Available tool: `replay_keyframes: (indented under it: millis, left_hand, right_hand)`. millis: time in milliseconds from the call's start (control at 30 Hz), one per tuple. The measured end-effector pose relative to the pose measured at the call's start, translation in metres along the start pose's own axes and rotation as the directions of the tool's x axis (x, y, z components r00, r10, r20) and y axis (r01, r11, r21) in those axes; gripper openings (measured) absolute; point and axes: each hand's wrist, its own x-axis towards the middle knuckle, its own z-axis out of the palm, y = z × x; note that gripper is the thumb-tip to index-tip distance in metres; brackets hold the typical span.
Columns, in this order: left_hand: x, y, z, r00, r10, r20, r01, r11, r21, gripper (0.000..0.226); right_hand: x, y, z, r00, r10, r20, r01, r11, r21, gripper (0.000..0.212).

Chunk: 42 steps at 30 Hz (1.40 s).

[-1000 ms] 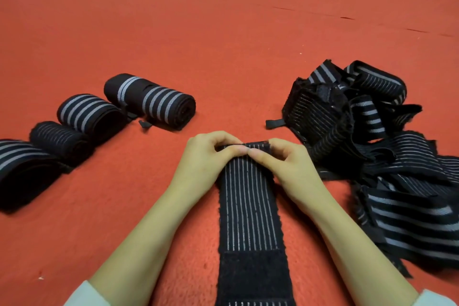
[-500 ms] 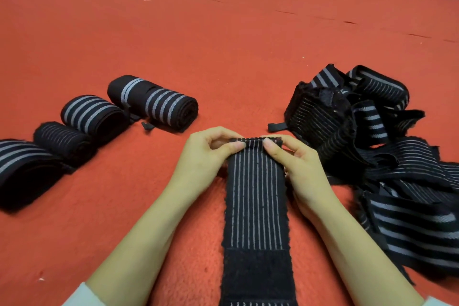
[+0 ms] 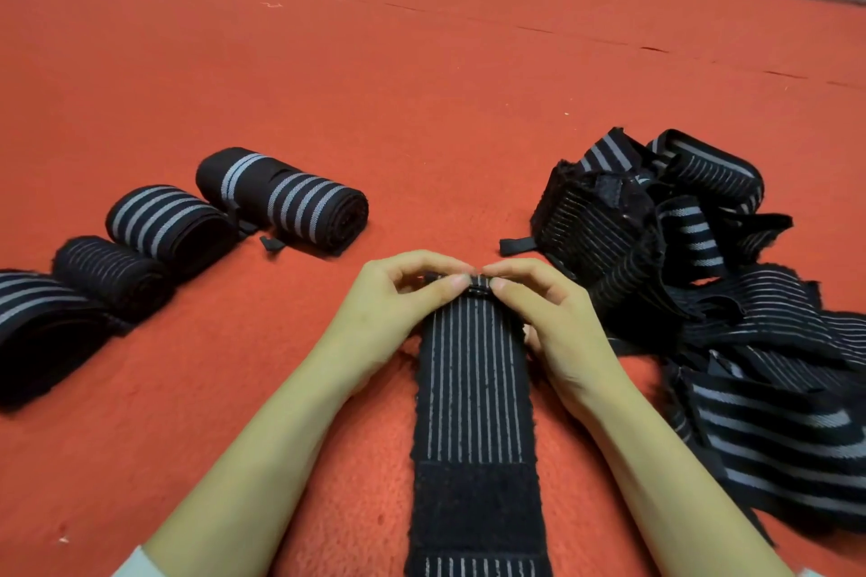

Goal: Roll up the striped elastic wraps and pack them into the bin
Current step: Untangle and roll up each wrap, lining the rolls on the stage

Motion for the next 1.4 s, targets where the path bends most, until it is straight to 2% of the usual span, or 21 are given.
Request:
replay_keyframes:
  millis: [100,167,333,433,600,733,900,1033,1100,1333,1400]
  left_hand:
    - [0.0014,0.0003,-0.0021,0.997,-0.083,-0.007,0.082,0.994,-0.078,0.026]
    - [0.0017,-0.0001,-0.0036,0.995,-0.099,0.002,0.099,0.995,-0.031,0.017]
    - [0.0005,0.0012,-0.0047,0.997,-0.032,-0.065,0.035,0.998,0.043,0.007]
    - [0.0004,0.0019,-0.0042,0.995,0.006,-0.097,0.005,0.993,0.121,0.006]
    - [0.0004,0.0011,-0.0043,0.991,0.014,-0.136,0.007,0.989,0.149,0.013]
    - [-0.0002,0.0022,-0.0020,0.995,0.007,-0.103,0.006,0.992,0.122,0.009]
    - [0.0015,0.0005,-0.0015,0.996,-0.059,-0.071,0.062,0.997,0.051,0.018]
    - [0.0008,-0.0013,-0.0030,0.996,-0.017,-0.090,0.020,0.999,0.039,0.012]
    - [0.0007,-0.0017,-0.0034,0.996,0.007,-0.088,-0.002,0.999,0.050,0.011]
    - [0.0018,-0.0037,-0.0028,0.998,0.011,-0.060,-0.007,0.997,0.071,0.012]
    - [0.0019,-0.0035,-0.0029,0.997,0.012,-0.080,-0.007,0.998,0.066,0.014]
  right_hand:
    - [-0.0011,-0.0005,0.0004,0.999,0.003,0.053,-0.004,1.000,0.026,0.022]
    - [-0.0010,-0.0008,-0.0003,0.998,0.012,0.064,-0.014,0.999,0.030,0.024]
    - [0.0002,0.0002,-0.0019,0.997,0.063,0.042,-0.065,0.997,0.044,0.016]
    - [-0.0004,-0.0005,-0.0021,0.997,0.038,0.061,-0.042,0.997,0.066,0.013]
    - [-0.0001,-0.0007,0.0009,0.998,0.033,0.057,-0.040,0.991,0.129,0.010]
    - [0.0014,0.0007,-0.0009,1.000,0.010,0.005,-0.010,0.994,0.105,0.005]
    - [0.0012,0.0007,-0.0022,1.000,-0.020,0.004,0.020,0.997,0.073,0.013]
    - [0.0019,0.0021,-0.0022,1.000,0.022,0.009,-0.023,0.991,0.129,0.023]
    - [0.0019,0.0014,-0.0020,0.998,0.063,0.022,-0.065,0.986,0.156,0.021]
    - [0.0022,0.0032,-0.0052,0.998,-0.068,0.005,0.068,0.998,-0.015,0.014]
    - [0.0021,0.0042,-0.0046,0.998,-0.054,0.016,0.054,0.998,-0.009,0.015]
